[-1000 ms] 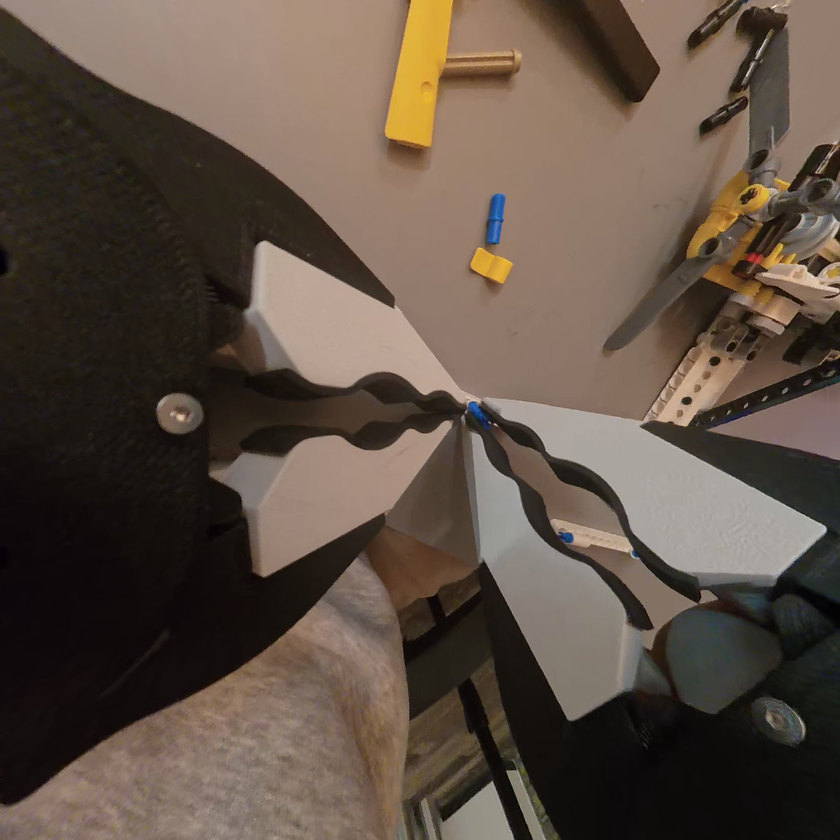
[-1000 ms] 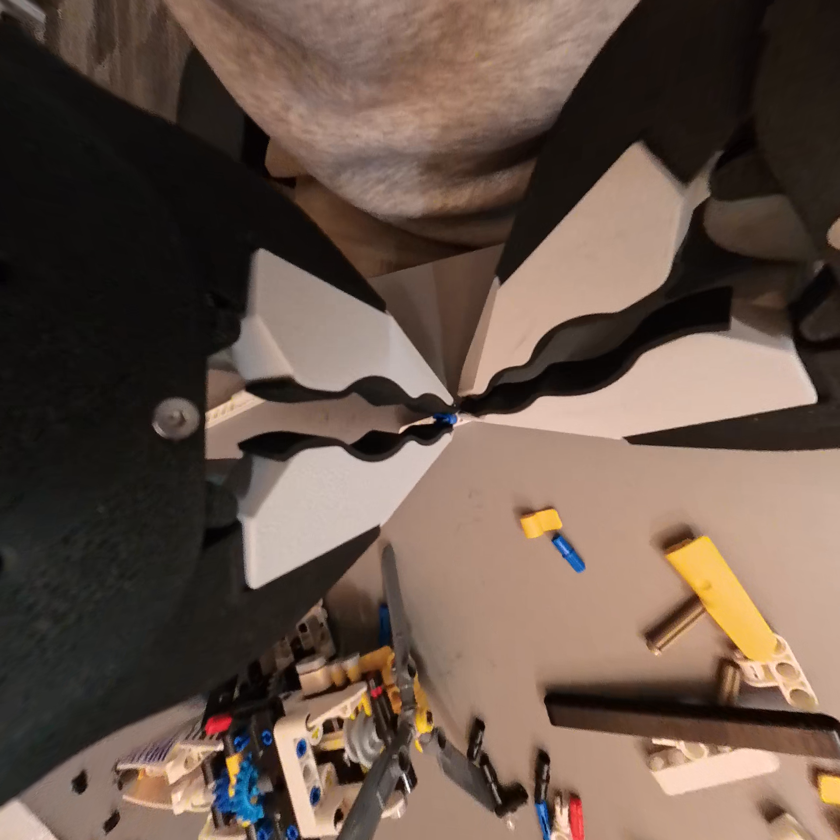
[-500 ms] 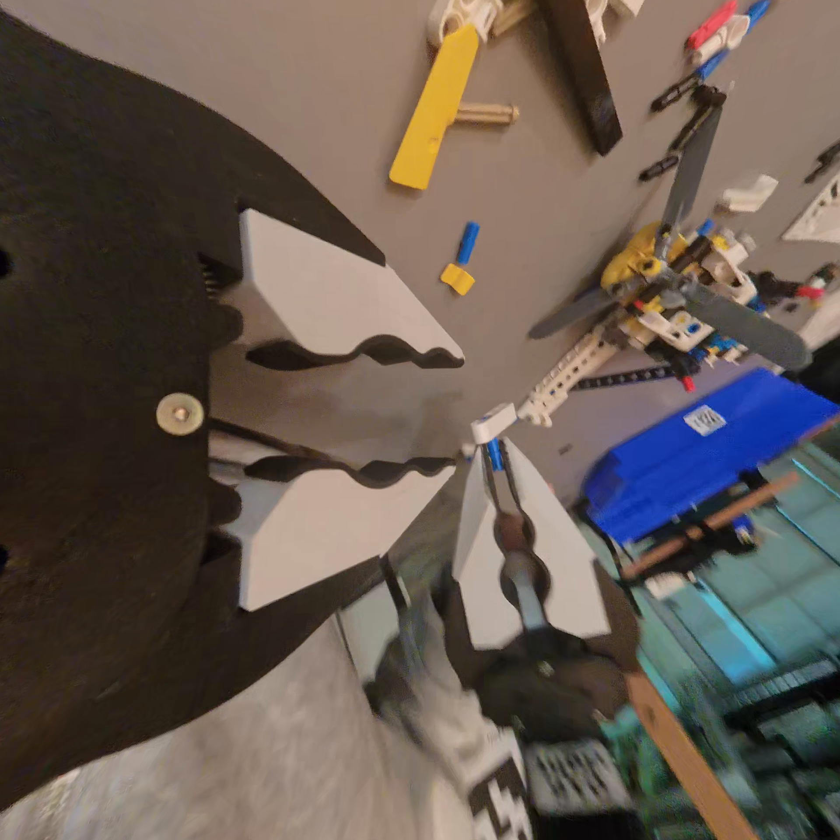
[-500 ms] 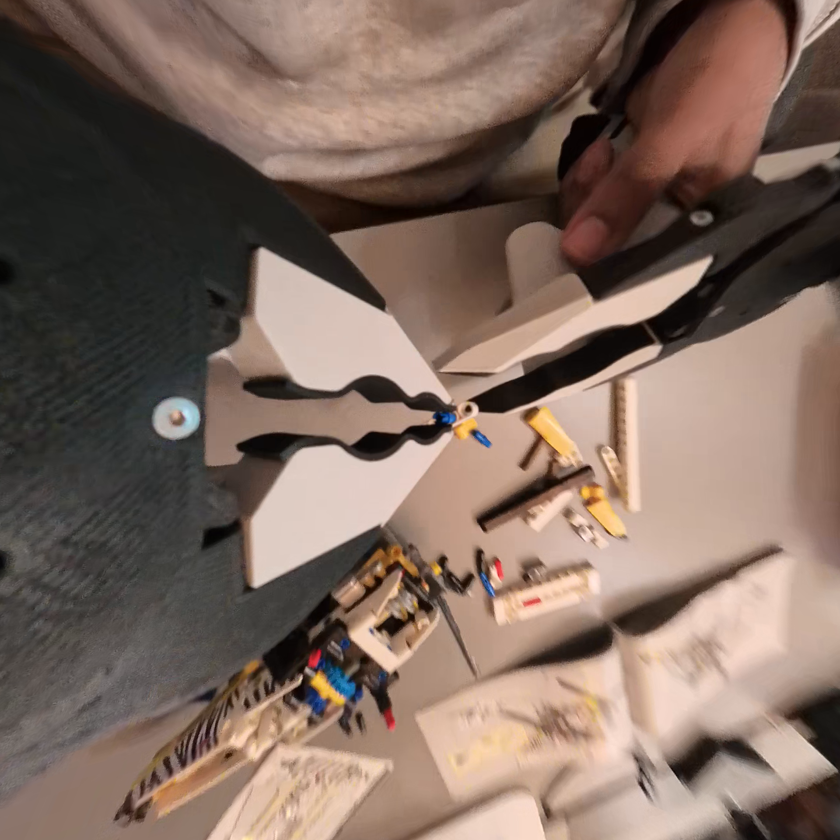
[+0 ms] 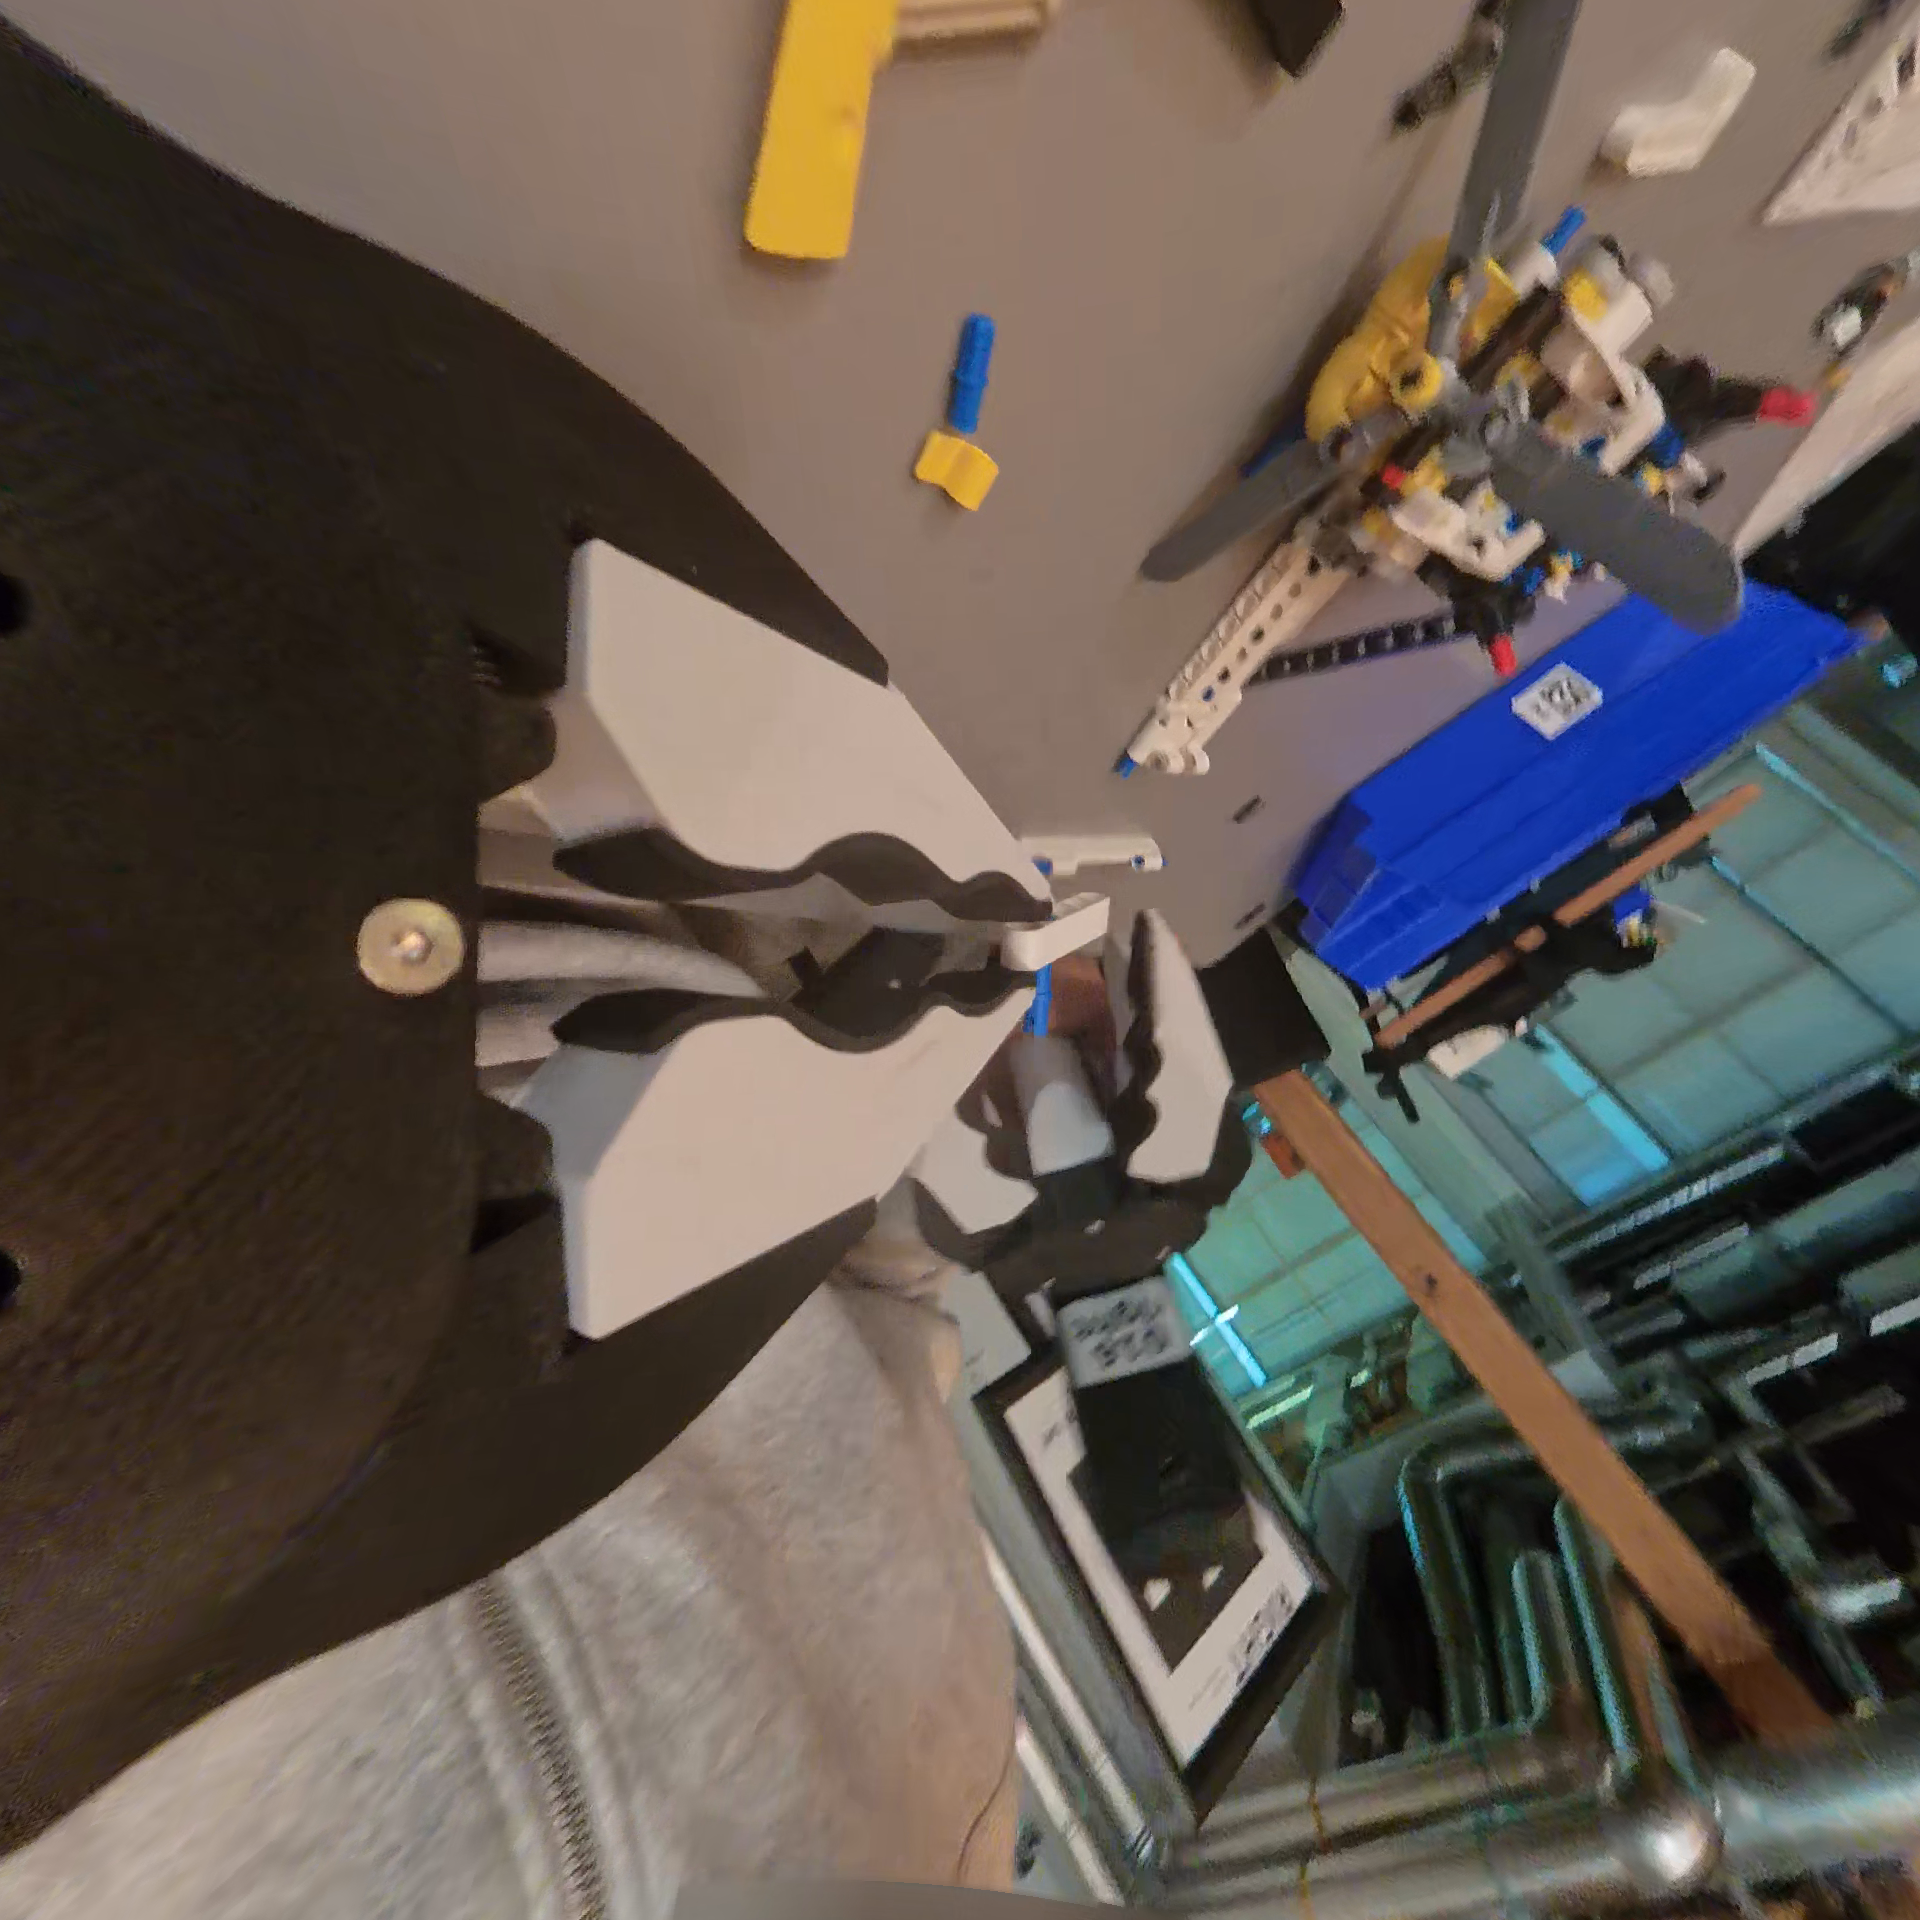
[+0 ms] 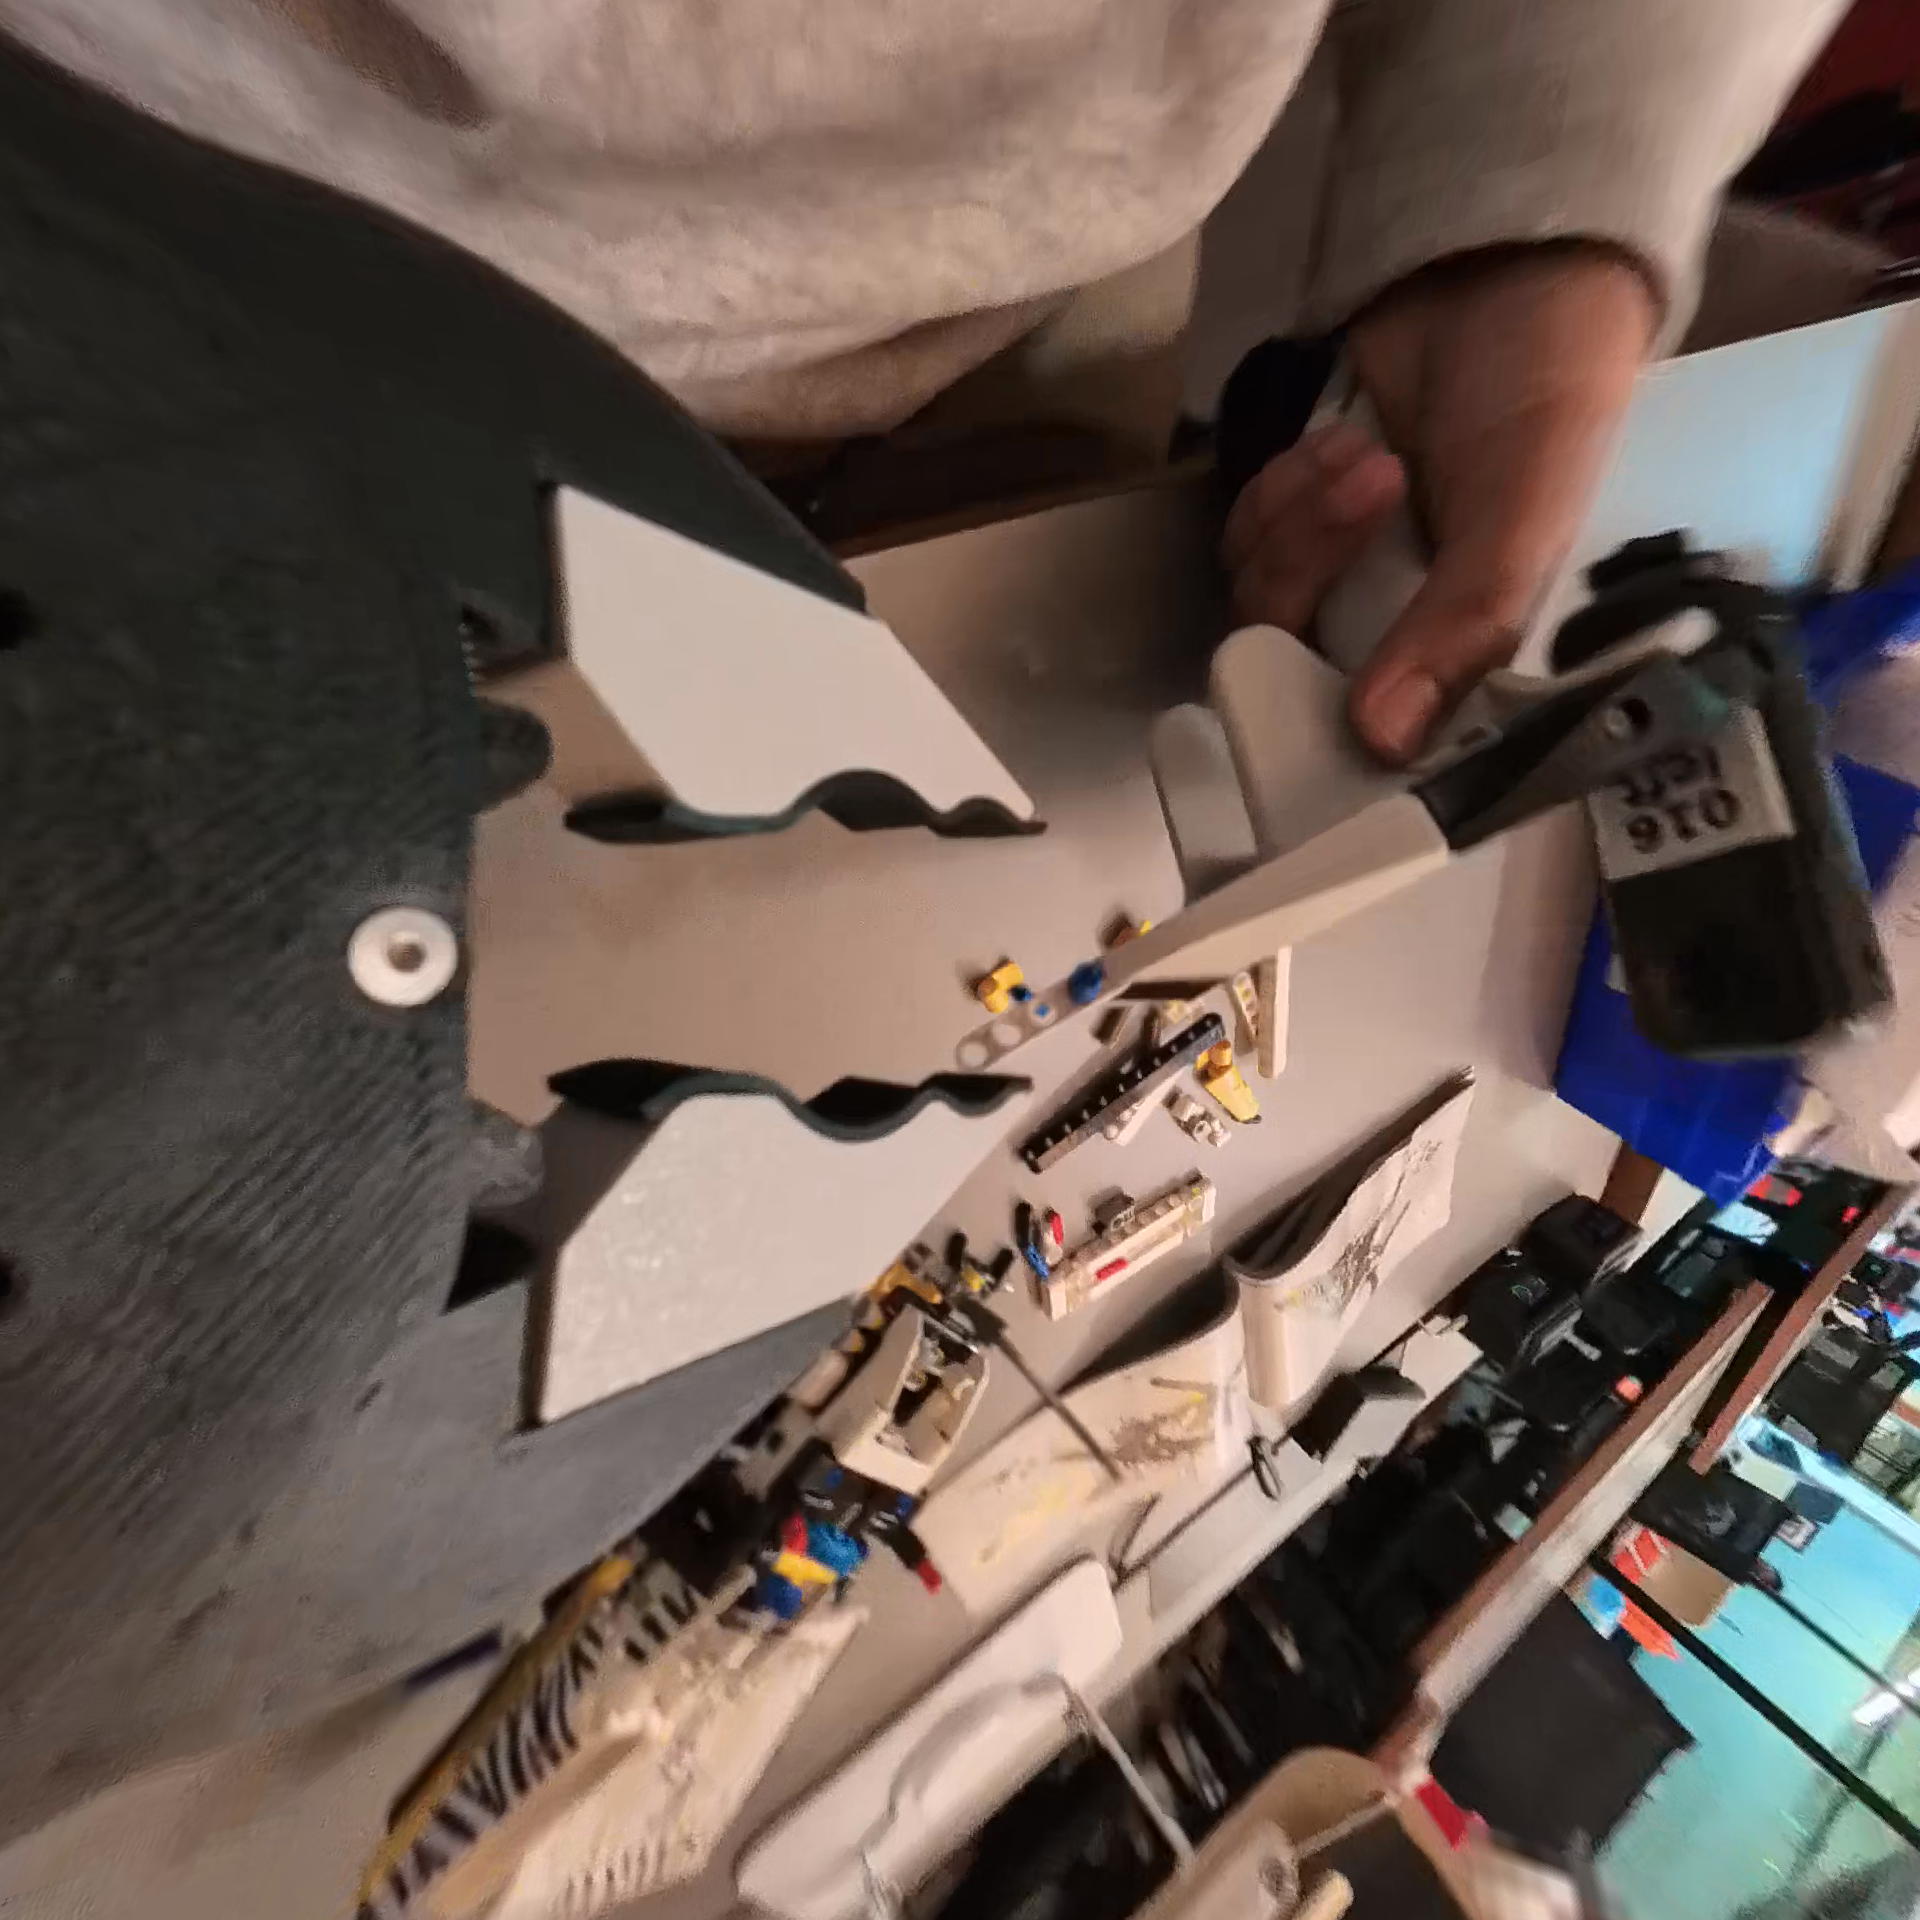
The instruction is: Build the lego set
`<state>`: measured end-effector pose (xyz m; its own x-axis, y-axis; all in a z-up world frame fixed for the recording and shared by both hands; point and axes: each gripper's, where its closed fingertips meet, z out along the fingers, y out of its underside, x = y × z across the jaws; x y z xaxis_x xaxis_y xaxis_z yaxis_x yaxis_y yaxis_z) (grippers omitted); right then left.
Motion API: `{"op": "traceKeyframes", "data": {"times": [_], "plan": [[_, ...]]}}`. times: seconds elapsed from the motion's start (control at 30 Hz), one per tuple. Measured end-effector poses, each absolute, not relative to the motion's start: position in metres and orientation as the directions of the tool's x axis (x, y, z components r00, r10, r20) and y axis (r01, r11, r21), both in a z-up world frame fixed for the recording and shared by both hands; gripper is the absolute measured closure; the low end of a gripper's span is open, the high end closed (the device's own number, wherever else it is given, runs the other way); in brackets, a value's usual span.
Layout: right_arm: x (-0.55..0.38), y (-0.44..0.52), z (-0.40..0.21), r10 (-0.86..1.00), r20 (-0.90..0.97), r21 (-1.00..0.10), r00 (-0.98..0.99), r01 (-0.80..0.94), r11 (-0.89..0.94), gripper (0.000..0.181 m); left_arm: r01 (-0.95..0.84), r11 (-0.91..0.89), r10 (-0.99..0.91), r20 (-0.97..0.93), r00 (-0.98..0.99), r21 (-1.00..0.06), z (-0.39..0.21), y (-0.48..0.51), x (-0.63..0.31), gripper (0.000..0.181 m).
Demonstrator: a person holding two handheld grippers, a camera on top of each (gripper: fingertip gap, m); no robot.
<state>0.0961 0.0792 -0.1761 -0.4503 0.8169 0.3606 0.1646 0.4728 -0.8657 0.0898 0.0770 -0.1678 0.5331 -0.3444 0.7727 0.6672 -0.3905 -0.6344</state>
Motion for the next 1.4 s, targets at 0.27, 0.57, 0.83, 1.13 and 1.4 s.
{"op": "traceKeyframes", "data": {"times": [0.27,0.57,0.83,1.13,1.4], "plan": [[0.121,0.066,-0.155,0.739,-0.263,-0.94,-0.62,0.339,-0.05,0.122,0.489,-0.342,-0.548,0.593,0.589,-0.802,-0.151,0.065,0.123,0.177],[0.125,0.06,-0.155,0.708,-0.282,-0.947,-0.647,0.308,-0.096,0.149,0.484,-0.322,-0.545,0.577,0.608,-0.814,-0.15,0.067,0.124,0.177],[0.12,0.061,-0.153,0.715,-0.307,-0.941,-0.627,0.313,-0.13,0.154,0.479,-0.292,-0.526,0.557,0.643,-0.828,-0.15,0.068,0.12,0.178],[0.121,0.06,-0.156,0.732,-0.294,-0.94,-0.614,0.323,-0.107,0.157,0.454,-0.287,-0.517,0.535,0.668,-0.844,-0.151,0.067,0.121,0.177],[0.124,0.061,-0.161,0.757,-0.268,-0.945,-0.596,0.315,-0.087,0.161,0.423,-0.32,-0.518,0.53,0.672,-0.848,-0.155,0.068,0.126,0.177]]}}
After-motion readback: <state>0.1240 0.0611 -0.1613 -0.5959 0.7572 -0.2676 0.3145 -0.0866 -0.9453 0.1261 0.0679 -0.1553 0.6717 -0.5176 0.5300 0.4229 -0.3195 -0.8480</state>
